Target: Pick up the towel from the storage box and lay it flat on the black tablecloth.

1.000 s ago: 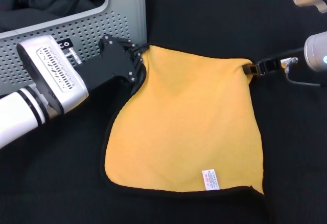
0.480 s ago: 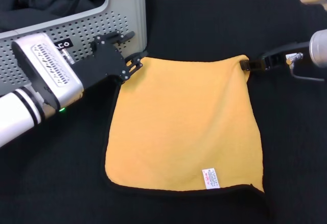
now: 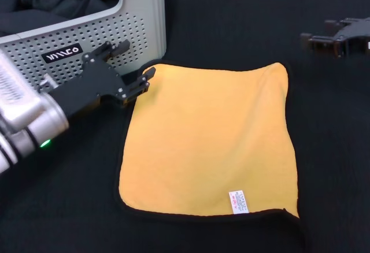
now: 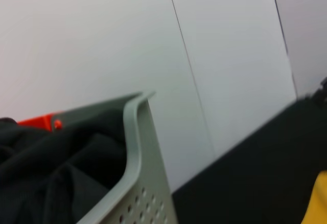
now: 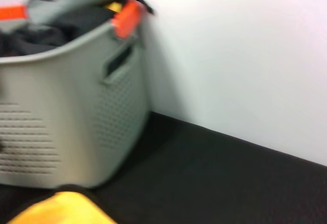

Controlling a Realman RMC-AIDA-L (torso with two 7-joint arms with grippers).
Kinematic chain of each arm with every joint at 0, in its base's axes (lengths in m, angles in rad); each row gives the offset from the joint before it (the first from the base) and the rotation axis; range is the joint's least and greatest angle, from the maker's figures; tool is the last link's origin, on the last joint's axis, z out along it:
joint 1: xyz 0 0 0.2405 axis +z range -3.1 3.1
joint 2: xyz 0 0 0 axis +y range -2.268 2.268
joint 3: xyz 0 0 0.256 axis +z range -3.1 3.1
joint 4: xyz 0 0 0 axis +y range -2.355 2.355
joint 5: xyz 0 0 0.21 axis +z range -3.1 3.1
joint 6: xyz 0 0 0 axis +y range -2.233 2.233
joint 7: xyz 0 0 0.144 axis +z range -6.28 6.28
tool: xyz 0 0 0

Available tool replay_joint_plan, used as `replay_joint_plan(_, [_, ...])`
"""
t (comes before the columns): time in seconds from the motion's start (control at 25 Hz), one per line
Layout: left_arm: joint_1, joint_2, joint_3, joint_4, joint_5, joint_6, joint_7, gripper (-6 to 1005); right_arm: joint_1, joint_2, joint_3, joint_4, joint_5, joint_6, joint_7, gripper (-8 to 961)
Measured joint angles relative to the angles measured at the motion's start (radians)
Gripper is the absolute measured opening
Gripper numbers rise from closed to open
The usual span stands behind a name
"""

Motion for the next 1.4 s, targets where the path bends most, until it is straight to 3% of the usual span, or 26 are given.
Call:
replay_joint_plan(0.12, [0.033, 0.01, 0.0, 0.021, 0.009, 0.099, -0.109, 738, -0.041, -0.001, 0.019, -0.008, 0.115, 0.098, -0.145, 653])
replay_joint_plan(0.28, [0.065, 0.034, -0.006, 0.049, 0.064, 0.278, -0.28, 735, -0.042, -0.002, 0.064, 0.078, 0.257, 0.303, -0.351, 652])
replay_joint_plan(0.56, [0.075, 0.061, -0.004, 0.114, 0.132, 0.567, -0.474, 730, -0.033, -0.001, 0.138, 0.125, 0.349, 0.732, -0.543, 648])
replay_joint_plan(0.64, [0.066, 0.064, 0.0, 0.136, 0.159, 0.621, -0.518, 728, -0.044, -0.002, 0.125, 0.107, 0.377, 0.791, -0.57, 647])
replay_joint_plan(0.84, [0.032, 0.056, 0.0, 0.161, 0.21, 0.682, -0.569, 724, -0.09, -0.004, 0.033, 0.018, 0.429, 0.804, -0.589, 643])
replay_joint_plan(1.4, [0.02, 0.031, 0.0, 0.197, 0.244, 0.702, -0.615, 723, -0.125, -0.008, 0.014, 0.001, 0.451, 0.805, -0.625, 632])
